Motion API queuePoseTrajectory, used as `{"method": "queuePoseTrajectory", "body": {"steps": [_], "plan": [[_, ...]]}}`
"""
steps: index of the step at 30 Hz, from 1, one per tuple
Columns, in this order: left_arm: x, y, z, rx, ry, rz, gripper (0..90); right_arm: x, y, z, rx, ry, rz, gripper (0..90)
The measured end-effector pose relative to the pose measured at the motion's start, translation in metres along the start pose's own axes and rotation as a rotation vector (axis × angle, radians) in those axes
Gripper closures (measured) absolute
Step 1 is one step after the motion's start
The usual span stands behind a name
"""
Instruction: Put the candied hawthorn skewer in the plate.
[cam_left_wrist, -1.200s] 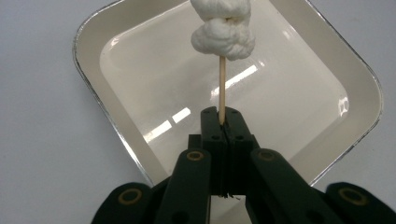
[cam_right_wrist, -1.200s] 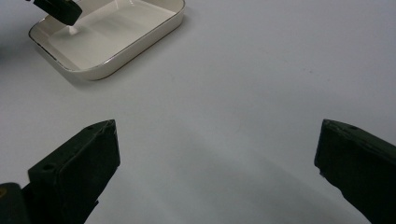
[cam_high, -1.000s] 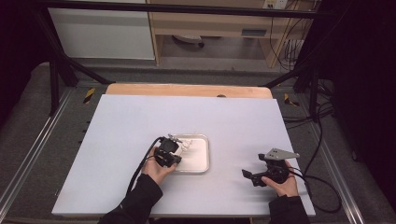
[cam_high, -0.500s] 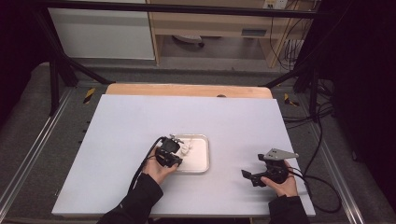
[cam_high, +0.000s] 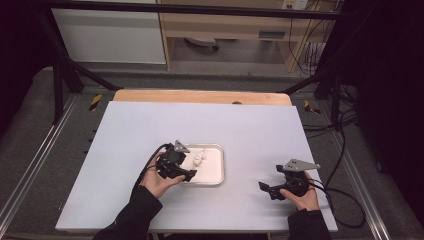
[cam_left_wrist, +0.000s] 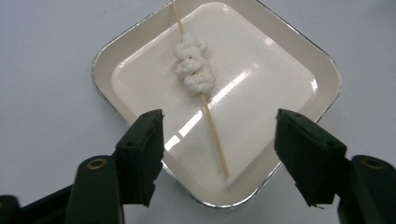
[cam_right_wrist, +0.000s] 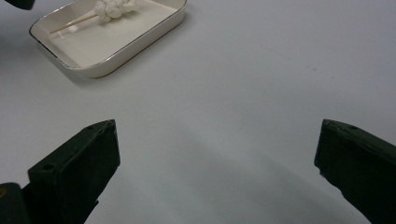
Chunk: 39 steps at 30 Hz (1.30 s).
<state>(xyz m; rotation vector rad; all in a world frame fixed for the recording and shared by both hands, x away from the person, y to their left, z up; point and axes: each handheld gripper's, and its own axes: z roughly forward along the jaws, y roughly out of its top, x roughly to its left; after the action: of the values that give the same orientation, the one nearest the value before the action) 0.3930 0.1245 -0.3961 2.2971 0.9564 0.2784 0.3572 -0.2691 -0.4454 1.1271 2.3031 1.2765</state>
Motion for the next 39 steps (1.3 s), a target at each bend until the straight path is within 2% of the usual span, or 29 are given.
{"method": "queuePoseTrajectory", "body": {"steps": [8,13,20,26,30,32,39], "plan": [[0.015,-0.022,-0.021,-0.054,0.008,0.010,13.5,0.000,0.000,-0.001,0.002,0.001,0.002,0.6],[0.026,-0.042,-0.030,-0.092,0.011,-0.027,5.7,0.000,0.000,-0.001,0.004,0.003,0.004,0.6],[0.041,-0.073,-0.039,-0.145,0.022,-0.040,4.0,-0.001,-0.001,-0.001,0.012,0.008,0.003,0.6],[0.051,-0.100,-0.043,-0.181,0.025,-0.074,3.7,-0.001,-0.002,-0.001,0.016,0.012,0.007,0.6],[0.058,-0.115,-0.043,-0.185,0.033,-0.090,3.8,-0.002,-0.004,0.000,0.023,0.012,0.007,0.6],[0.061,-0.121,-0.043,-0.189,0.049,-0.087,3.9,-0.001,-0.004,0.001,0.026,0.012,0.008,0.6],[0.064,-0.131,-0.045,-0.201,0.056,-0.088,4.0,-0.002,-0.005,0.001,0.028,0.011,0.001,0.6]]}}
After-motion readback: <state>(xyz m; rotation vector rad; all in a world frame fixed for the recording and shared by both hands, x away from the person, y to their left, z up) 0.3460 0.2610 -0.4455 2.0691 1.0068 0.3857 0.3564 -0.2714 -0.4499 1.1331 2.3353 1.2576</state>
